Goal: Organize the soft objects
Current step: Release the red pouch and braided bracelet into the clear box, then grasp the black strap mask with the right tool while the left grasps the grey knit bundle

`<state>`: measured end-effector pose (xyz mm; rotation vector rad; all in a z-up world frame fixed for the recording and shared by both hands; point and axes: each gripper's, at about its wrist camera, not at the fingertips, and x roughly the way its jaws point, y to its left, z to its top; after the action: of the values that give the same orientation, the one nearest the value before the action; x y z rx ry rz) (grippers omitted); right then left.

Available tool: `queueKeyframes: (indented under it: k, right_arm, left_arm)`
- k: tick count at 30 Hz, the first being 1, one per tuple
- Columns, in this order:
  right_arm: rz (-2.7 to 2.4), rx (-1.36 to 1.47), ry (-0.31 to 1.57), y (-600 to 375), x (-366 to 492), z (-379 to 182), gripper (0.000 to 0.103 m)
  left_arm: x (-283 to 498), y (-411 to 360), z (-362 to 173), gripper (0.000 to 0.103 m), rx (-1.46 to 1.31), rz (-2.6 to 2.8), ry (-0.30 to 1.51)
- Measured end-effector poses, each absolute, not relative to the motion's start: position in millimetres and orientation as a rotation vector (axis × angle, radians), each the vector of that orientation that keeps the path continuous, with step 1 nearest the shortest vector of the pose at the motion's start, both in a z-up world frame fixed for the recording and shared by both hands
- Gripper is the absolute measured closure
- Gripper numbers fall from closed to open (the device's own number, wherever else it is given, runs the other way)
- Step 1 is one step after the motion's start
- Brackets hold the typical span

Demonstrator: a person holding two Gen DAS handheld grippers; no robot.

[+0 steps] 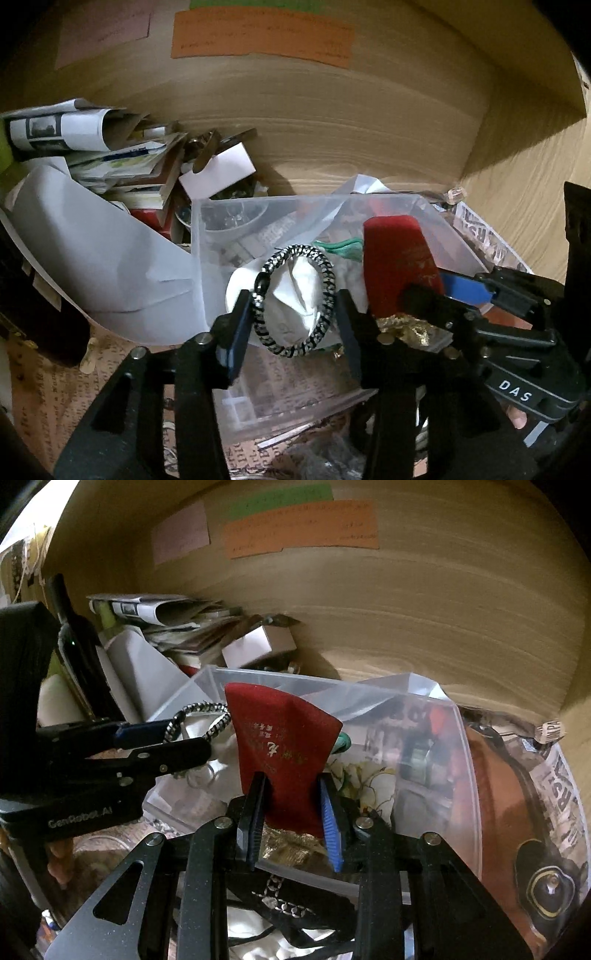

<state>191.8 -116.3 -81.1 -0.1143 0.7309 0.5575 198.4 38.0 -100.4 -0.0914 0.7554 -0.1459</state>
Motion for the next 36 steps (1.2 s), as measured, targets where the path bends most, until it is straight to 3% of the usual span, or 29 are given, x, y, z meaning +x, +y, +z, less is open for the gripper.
queueKeyframes:
  k: [1,5,17,20,22,36]
  right_arm:
    - [0.555,-0.121,0.735,-116.0,191.4,-81.3,0.073]
    - [0.532,-0.124,0.722,-117.6,189.1,-78.0,0.053]
    - [0.528,-0.078,0.610,-143.5,153.9,-40.5,0.033]
    - [0.540,-0.079,0.594,-146.9,137.4,-38.1,0.032]
    - [0.553,-0.077,0.599,-147.3,128.4,-40.9,0.032]
    - [0.631,-0.073,0.833,-126.1,111.5,-115.2,0.035]
  left_arm:
    - [197.7,37.6,-99.7,0.048,-0.094,-0.149,0.756]
    - [193.4,36.5,-94.5,0.043,-0.095,-0.150,0.738]
    - [151.7,44.9,-61.8,0.030,-0.089,-0.153,0.641]
    - [138.5,45.4,-60.8,0.025,-0.080,-0.161,0.642]
    - [129.1,45.6,-62.8,0.016,-0.079,-0.160,0.643]
    - [99.3,34.0,-120.3,0.015,-0.065,-0.180,0.807]
